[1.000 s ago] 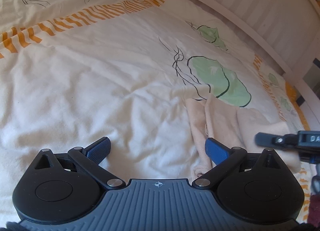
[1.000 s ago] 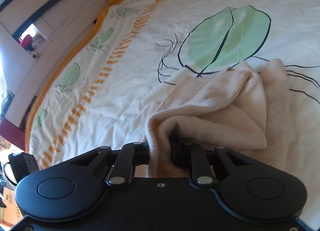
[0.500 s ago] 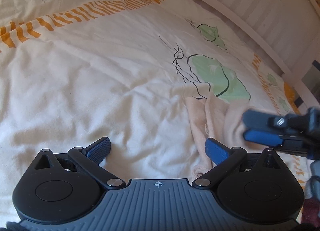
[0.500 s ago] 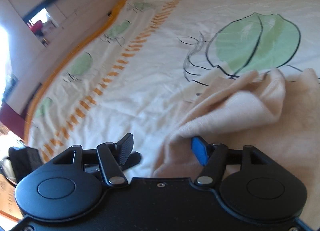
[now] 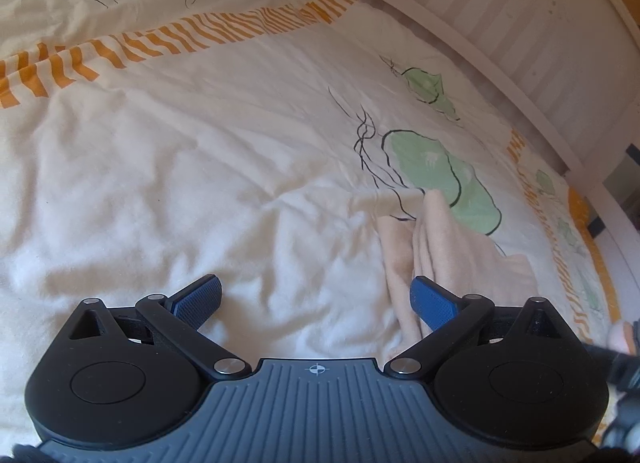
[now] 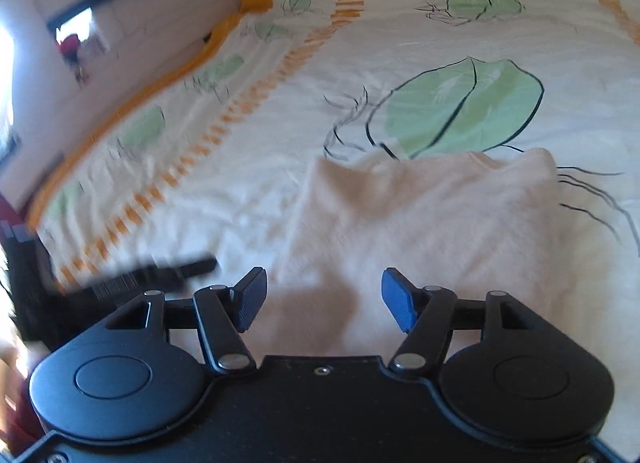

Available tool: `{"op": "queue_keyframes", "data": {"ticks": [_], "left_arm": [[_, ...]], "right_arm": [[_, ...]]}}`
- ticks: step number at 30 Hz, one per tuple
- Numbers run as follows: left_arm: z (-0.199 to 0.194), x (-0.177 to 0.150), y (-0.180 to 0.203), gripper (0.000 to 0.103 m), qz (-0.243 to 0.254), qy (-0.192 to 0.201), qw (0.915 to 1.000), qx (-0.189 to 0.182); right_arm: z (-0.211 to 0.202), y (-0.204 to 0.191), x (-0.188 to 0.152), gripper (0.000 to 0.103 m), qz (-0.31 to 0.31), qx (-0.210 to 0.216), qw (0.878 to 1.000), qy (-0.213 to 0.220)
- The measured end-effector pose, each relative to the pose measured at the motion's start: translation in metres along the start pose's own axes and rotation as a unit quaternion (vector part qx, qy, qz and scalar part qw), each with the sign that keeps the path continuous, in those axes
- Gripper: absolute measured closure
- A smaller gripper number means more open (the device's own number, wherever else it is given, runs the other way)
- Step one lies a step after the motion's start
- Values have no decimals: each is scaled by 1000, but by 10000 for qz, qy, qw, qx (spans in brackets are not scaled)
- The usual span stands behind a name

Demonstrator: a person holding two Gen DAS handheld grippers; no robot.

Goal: Fold small clothes

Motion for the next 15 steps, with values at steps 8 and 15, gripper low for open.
{"op": "queue_keyframes", "data": {"ticks": [8,15], "left_arm": [[-3,2,9,1,292,204,9994,-25],[-11,4,25,1,588,434,9969,-279]], "right_arm": [[26,-78,-50,23,-1551,463,9867,-164],[-11,-61,-49,11,-1359,653,9881,308]]}}
Point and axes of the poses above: each gripper's, at about its wrist camera, not at the fingertips, and z roughly the way its jaws point, y to its right, x to its top, the point moved 10 cm from there along z, roughly the way its jaws point, and after that the axes turned 3 degrees about y, right-handed, at the moved point
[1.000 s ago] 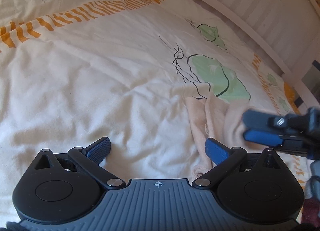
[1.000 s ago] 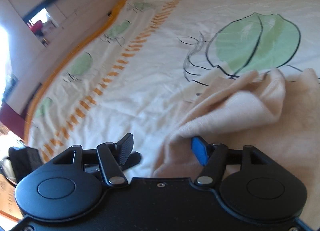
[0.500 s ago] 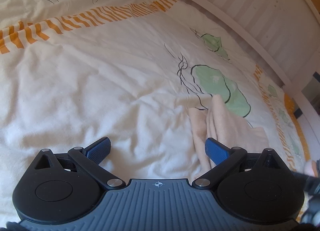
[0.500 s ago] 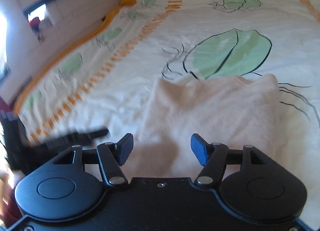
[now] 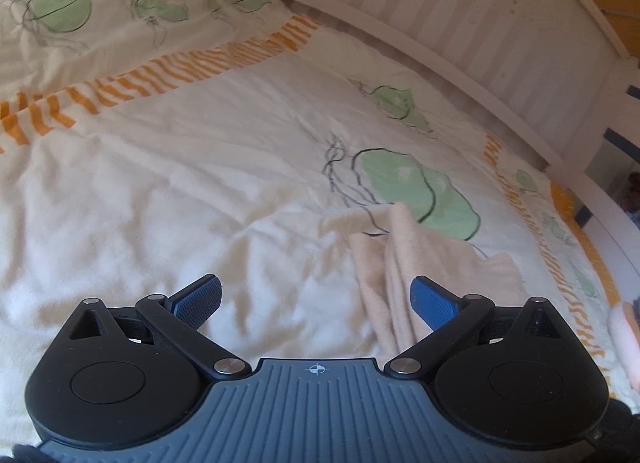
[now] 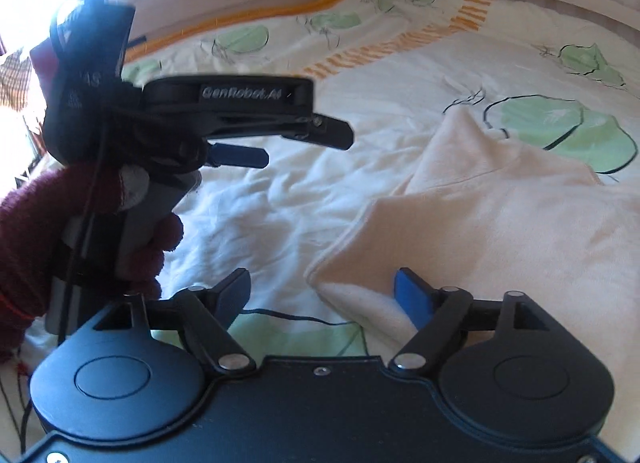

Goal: Fold small clothes

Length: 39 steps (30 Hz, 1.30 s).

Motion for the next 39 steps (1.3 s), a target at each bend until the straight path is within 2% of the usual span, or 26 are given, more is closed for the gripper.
{"op": "queue_keyframes", "data": {"ticks": [1,2,5,9,13,16,19,24,28,31,36,39], "left_arm": [[-1,-1,7,1,102,-55,9999,-86],[-3,-2,14,1,223,-101,9996,-141],[-7,-7,41,1,792,-186,9965,-176],[-8,-15,81,1,1716,-280,9845,-248],[4,-23,104,1,2140,-482,9751,-319],[13,-30,109,2,2042,-722,9752,-462],[18,-38,113,22,1896,-899,9757,-624],[29,-47,115,22,1879,-1067,9742,-642],[39,-47,102,22,1654,-1194,9785,-290],[43,-46,97,22,1501,-1272,9803,-196],[45,-44,108,22,1544,-1325,9785,-332],[49,-43,113,22,1397,-1332,9803,-408]], "right_arm": [[-7,4,-1,2,10,-67,9999,89],[-16,9,-2,0,24,-133,9997,197],[-36,25,-9,0,93,-389,9983,415],[-55,45,-22,0,207,-674,9957,601],[-64,60,-35,0,388,-830,9938,629],[-66,70,-45,0,558,-839,9928,641],[-66,79,-53,0,755,-806,9914,704],[-61,91,-64,0,1170,-590,9882,792],[-64,93,-67,0,1325,-451,9861,895],[-65,94,-67,0,1399,-388,9851,926],[-65,97,-69,0,1550,-264,9827,983],[-66,97,-69,0,1574,-243,9822,996]]}}
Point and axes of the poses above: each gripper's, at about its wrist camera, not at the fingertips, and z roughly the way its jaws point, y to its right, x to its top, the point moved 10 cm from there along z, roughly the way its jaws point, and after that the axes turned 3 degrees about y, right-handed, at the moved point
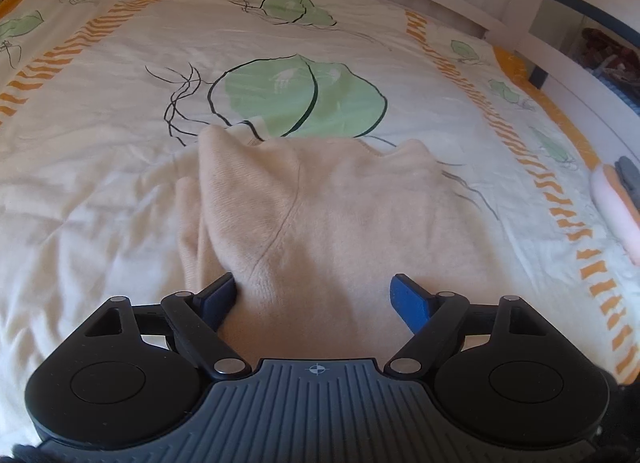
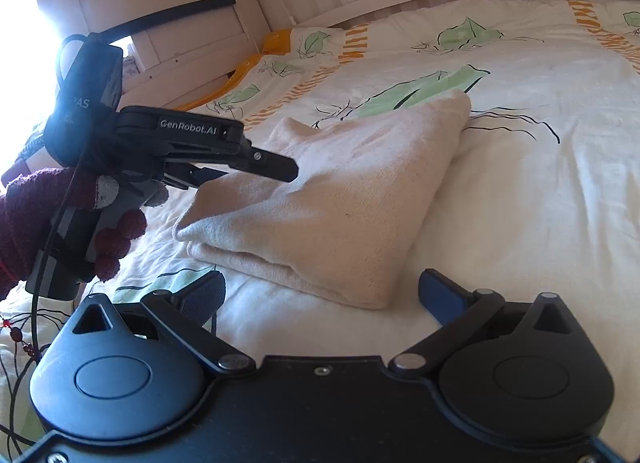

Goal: Fold small clothes

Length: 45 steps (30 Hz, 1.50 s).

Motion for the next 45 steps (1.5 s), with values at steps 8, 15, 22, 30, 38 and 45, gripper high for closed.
{"op": "queue_keyframes", "data": {"ticks": [8,15,22,30,38,45], "left_arm": [[7,6,-16,76,-551,187,9981,198],[-24,11,-25,93,-530,672,9955,411],[-10,-4,-44,82,-740,412,9960,271],[-12,16,-36,15,66,607,9955,718],[34,20,-65,0,-377,145,9953,883],[33,19,-67,0,-299,103,9967,748]], "right_arm": [[0,0,0,0,13,11,10000,1],[1,0,0,0,52,32,10000,8],[1,2,1,0,110,65,9999,5],[-1,3,2,0,245,142,9996,43],[-11,10,23,0,270,-303,9990,179],[29,37,91,0,1,-738,9970,216]]}}
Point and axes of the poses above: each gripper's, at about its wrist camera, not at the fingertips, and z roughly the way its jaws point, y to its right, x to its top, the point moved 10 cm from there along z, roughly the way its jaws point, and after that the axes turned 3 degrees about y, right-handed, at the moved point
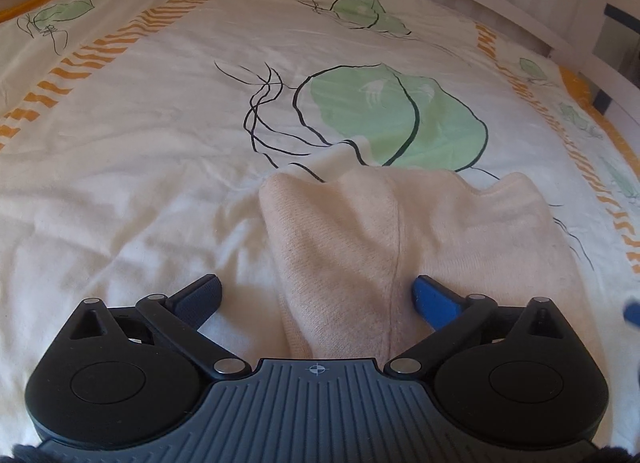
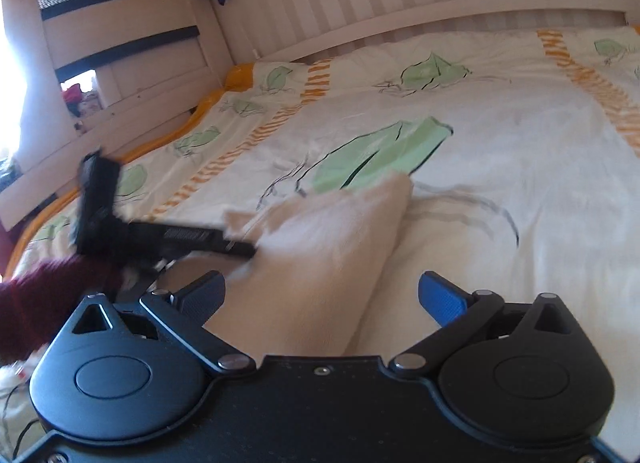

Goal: Fold small clothes

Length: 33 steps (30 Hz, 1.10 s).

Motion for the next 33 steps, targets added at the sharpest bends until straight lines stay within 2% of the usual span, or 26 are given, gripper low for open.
{"op": "queue_keyframes", "data": {"ticks": [4,7,11,15,18,21,27,31,33], "left_arm": [[1,1,0,0,0,19,10000,-25],[1,1,0,0,43,34,10000,-32],[0,2,-1,0,25,3,10000,-74],[-21,11,-6,0,-12,195,9997,-113],[-45,11,-16,0,-279,256,9990,-238],[-60,0,-16,0,-515,62,9968,-602],[-60,-32,7,0,-552,-410,9909,-1157],[-36,-51,25,0,-481,-808,9866,-1331],[-28,-52,30,0,-360,-769,9879,-1297]], "right_arm": [[59,26,11,0,-171,-379,9974,-588],[94,56,8,0,76,-722,9923,-1006],[110,77,19,0,56,-1116,9883,-1037],[88,73,33,0,276,-724,9941,-754],[65,70,34,0,437,-309,9966,-631],[53,65,26,0,623,95,9952,-744],[50,55,9,0,1040,642,9876,-987],[64,44,2,0,1269,1028,9799,-1146],[71,39,-3,0,1433,1243,9739,-1244]]}}
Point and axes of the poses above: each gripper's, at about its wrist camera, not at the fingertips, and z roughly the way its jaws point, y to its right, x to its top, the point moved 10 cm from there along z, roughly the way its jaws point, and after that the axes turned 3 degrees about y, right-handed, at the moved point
